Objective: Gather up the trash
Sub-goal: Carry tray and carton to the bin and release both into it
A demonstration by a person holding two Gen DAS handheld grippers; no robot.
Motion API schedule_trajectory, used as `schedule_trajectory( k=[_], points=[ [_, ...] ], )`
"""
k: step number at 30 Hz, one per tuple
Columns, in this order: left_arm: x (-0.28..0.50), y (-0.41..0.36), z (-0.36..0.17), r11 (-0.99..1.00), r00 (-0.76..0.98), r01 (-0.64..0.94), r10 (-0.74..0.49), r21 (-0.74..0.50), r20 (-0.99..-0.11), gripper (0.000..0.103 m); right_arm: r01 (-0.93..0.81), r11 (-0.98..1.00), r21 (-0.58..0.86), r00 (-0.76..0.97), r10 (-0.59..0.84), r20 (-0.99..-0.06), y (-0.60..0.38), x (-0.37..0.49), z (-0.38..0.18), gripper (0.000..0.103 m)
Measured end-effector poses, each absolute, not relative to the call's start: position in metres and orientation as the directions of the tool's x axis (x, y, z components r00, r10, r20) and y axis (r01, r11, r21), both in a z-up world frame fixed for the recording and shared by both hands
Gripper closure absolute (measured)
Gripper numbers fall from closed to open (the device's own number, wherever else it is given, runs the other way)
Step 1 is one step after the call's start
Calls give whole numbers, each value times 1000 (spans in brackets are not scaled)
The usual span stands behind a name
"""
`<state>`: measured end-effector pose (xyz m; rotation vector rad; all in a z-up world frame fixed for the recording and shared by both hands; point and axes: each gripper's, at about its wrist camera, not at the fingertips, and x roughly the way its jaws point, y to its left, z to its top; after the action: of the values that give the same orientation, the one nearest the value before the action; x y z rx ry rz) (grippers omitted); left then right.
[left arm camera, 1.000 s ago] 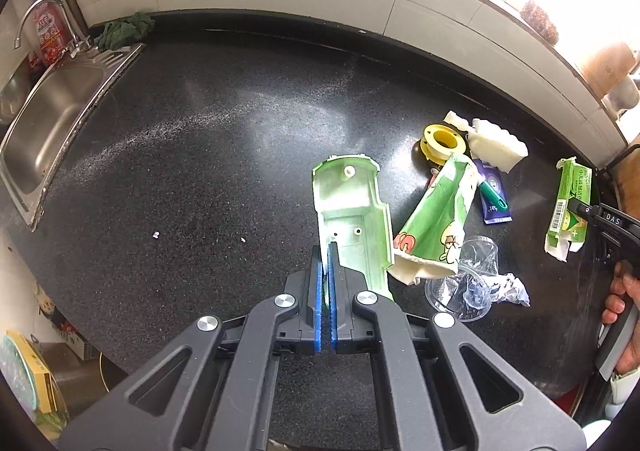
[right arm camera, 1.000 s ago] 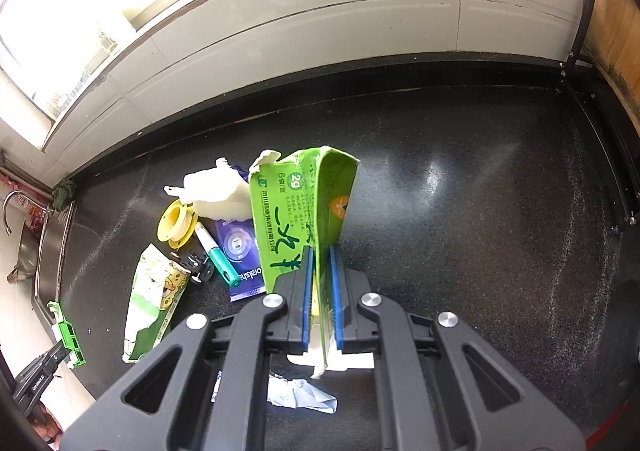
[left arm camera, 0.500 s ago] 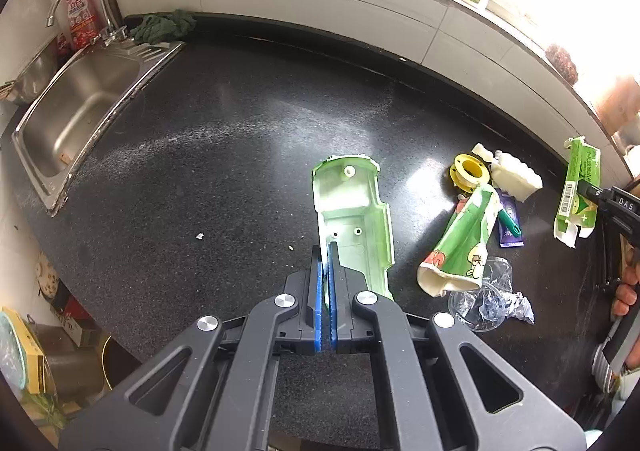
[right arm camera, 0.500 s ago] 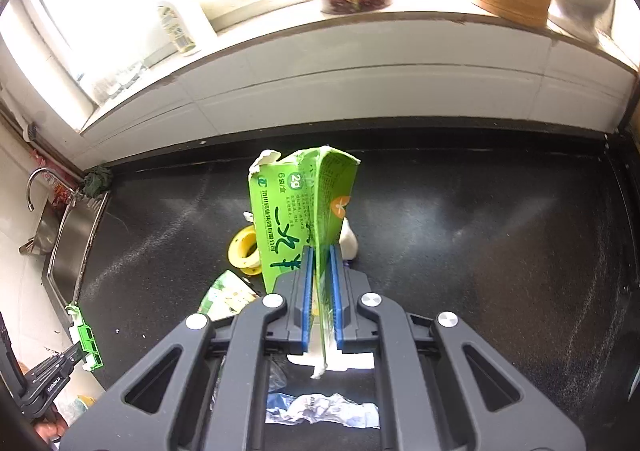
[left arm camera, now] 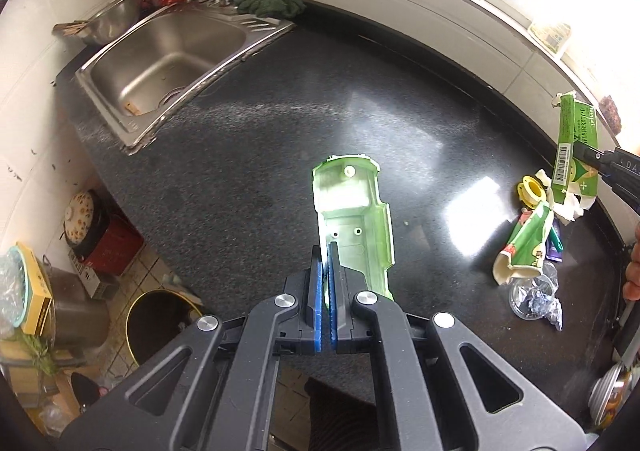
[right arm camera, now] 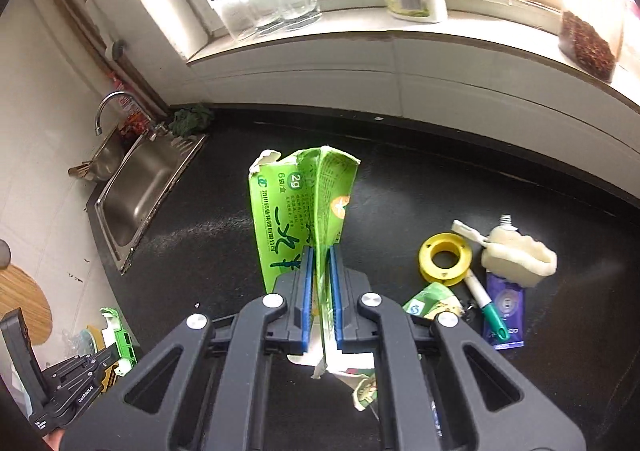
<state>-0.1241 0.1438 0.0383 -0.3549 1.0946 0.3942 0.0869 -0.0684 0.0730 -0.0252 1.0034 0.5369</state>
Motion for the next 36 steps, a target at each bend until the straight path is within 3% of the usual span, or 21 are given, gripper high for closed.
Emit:
schedule_trajectory(
  k=[21, 36],
  points=[
    [-274, 241, 17, 617, 303, -778, 210, -114, -930, 102, -787, 592, 175, 138, 445, -885, 133, -64, 36, 94],
    [-403, 272, -22, 354, 202, -928, 214, -117, -956, 102, -940, 306, 148, -43, 325, -945, 241, -196, -50, 94]
  ],
)
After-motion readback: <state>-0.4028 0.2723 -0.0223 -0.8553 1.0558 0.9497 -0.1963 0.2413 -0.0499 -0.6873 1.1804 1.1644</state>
